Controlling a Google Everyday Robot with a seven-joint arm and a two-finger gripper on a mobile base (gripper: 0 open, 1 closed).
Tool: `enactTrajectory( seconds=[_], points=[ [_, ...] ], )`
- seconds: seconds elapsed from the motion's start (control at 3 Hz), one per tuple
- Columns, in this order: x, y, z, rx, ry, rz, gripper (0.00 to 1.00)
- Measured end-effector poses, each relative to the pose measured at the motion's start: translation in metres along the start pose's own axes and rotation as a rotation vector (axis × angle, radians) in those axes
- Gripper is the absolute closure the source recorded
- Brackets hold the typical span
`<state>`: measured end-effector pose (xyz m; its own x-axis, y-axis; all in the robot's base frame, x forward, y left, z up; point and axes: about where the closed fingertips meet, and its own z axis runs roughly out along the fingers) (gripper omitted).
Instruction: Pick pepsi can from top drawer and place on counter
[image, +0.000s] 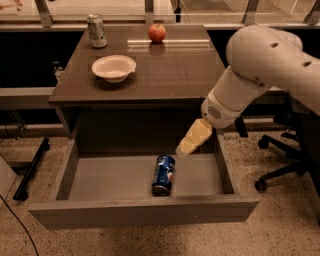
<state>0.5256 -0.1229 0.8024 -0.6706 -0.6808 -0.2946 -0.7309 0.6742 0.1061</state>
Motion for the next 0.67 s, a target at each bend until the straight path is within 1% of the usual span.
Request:
enactTrajectory(
  seconds=[0.33, 0.67],
  points=[
    [-0.008, -0.002, 0.037, -0.024, 0.029, 0.065, 0.0],
    [-0.013, -0.007, 0.074, -0.023, 0.085, 0.149, 0.0]
  ],
)
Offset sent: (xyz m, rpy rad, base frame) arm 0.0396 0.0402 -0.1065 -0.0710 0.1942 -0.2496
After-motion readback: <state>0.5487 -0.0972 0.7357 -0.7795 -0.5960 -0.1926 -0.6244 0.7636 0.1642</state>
